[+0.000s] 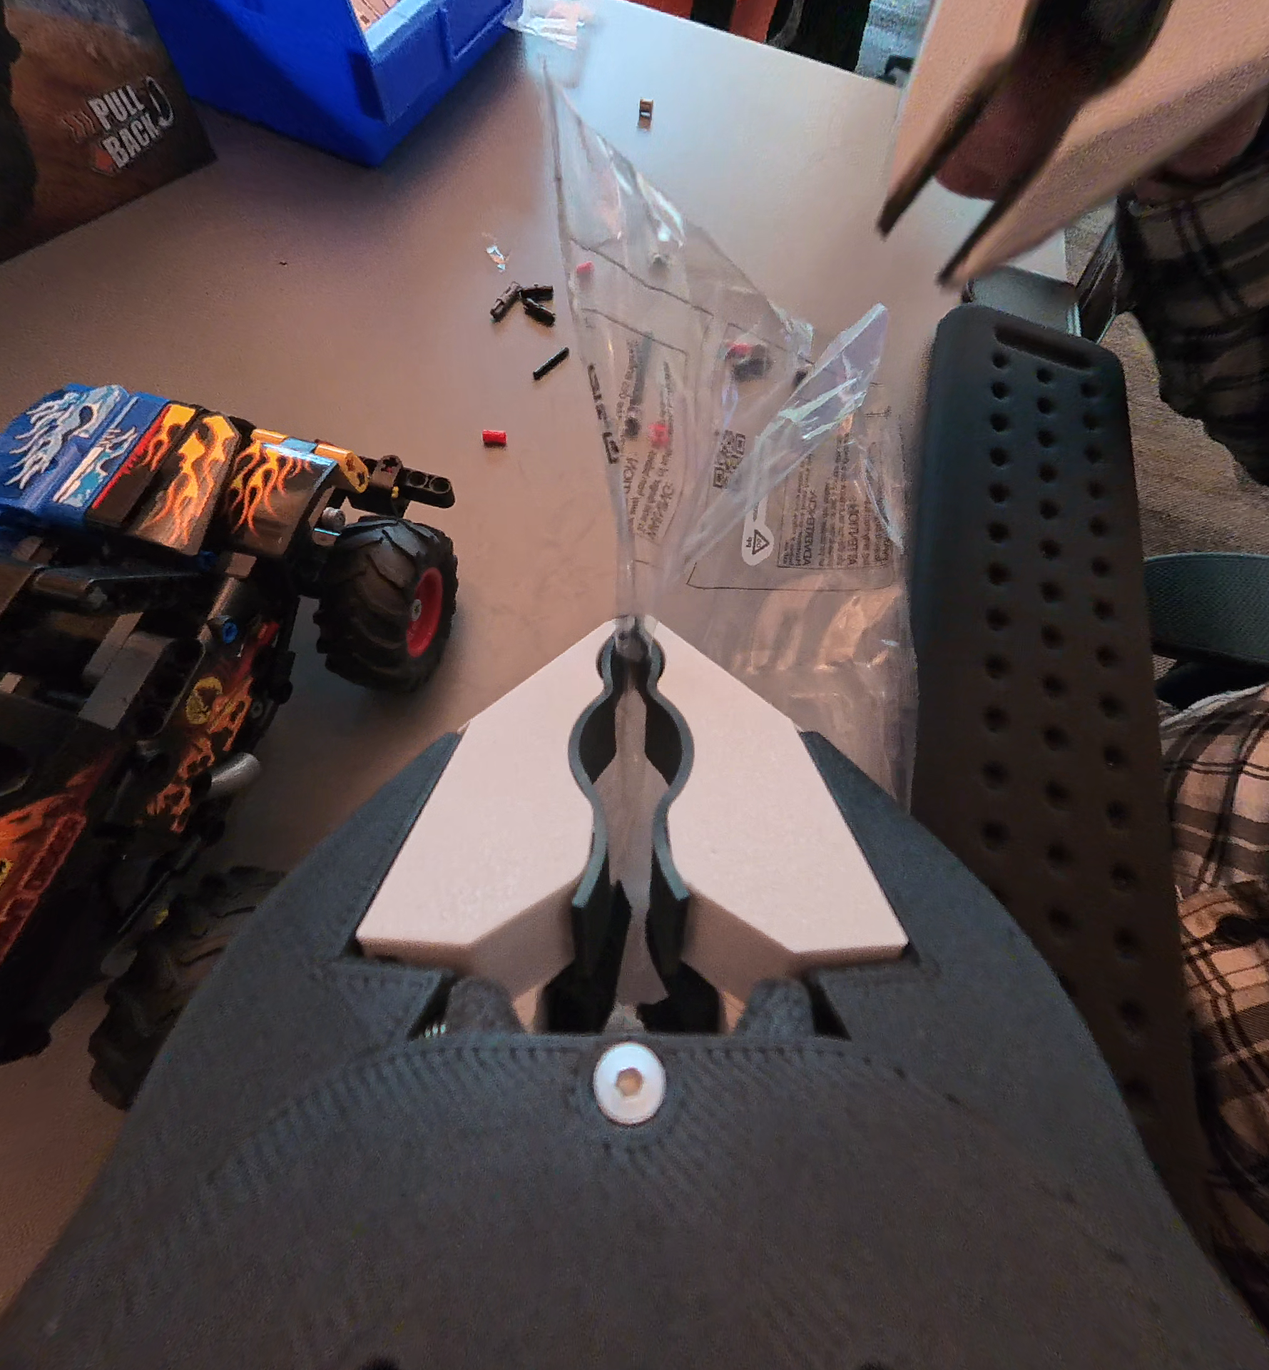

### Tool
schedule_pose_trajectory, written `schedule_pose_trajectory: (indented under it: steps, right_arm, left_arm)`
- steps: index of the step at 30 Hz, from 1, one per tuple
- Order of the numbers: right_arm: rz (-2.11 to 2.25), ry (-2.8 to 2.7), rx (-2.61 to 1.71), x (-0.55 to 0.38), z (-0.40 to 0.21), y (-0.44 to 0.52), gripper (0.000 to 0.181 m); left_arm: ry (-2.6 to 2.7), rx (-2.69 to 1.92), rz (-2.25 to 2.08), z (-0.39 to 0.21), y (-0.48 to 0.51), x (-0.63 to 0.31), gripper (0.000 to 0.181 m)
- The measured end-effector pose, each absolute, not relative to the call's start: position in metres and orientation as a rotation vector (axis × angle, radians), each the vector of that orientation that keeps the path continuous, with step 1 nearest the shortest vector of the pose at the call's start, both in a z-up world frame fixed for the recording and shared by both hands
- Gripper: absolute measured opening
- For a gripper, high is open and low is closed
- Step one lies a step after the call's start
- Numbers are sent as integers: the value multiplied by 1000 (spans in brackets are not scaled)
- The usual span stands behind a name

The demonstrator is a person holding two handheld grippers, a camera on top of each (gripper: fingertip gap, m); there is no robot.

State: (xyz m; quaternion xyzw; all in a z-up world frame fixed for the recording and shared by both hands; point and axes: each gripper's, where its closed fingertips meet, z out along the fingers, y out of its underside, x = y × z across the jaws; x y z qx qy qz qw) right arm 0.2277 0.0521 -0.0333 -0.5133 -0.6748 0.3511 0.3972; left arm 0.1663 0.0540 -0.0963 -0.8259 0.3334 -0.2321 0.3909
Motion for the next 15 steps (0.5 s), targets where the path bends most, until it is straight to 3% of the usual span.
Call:
schedule_pose_trajectory:
  steps: [3,7,15]
  right_arm:
    - [766,-1768,-1348,219,-60,56,17]
    - [813,-1857,-1415,212,-85,39,0]
    - [1358,-1747,-1455,213,-62,13,8]
  left_arm:
    - [841,-2101,-592,-97,55,167,0]
    - [819,-2106,-587,-97,57,166,0]
    - [832,-2140,-547,-108,56,164,0]
